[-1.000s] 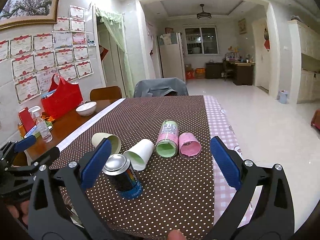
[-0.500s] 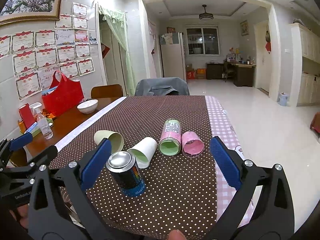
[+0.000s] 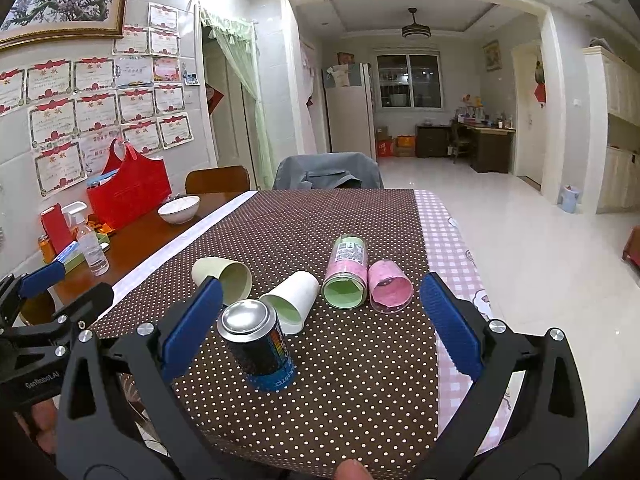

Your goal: Flip cup upside down

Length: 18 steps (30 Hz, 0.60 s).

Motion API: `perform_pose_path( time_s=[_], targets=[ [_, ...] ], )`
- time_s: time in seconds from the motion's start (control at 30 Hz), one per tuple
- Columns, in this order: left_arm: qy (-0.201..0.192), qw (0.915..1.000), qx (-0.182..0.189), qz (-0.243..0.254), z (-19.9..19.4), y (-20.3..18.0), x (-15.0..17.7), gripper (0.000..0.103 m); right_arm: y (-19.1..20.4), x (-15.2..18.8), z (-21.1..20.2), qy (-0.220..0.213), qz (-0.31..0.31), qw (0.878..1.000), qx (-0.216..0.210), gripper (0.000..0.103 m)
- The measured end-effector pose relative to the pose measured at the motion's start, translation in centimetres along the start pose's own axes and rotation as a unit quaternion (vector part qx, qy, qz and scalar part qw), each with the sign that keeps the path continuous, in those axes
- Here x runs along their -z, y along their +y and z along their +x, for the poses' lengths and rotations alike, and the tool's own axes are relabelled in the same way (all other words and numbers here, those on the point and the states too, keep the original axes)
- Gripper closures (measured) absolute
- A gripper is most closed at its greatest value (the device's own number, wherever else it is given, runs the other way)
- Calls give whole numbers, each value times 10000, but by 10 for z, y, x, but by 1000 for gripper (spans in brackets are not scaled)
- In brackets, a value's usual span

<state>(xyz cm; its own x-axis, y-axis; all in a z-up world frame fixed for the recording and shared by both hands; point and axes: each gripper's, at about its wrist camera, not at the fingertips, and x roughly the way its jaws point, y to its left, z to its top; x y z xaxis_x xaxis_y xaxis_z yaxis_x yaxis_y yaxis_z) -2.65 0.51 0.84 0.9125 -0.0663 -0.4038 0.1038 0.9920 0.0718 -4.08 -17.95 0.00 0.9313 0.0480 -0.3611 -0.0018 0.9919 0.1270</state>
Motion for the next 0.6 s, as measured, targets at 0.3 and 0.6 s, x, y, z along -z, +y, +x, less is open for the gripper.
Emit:
perform_pose_path(
  time_s=[0.3, 0.6],
  targets=[
    [-61, 10000, -5, -36, -2, 2, 0, 12, 1, 2, 1, 16, 21, 10000, -18, 6],
    [17, 9999, -130, -48, 2, 4, -1, 12, 1, 3, 2, 36, 19, 10000, -60, 6]
  ],
)
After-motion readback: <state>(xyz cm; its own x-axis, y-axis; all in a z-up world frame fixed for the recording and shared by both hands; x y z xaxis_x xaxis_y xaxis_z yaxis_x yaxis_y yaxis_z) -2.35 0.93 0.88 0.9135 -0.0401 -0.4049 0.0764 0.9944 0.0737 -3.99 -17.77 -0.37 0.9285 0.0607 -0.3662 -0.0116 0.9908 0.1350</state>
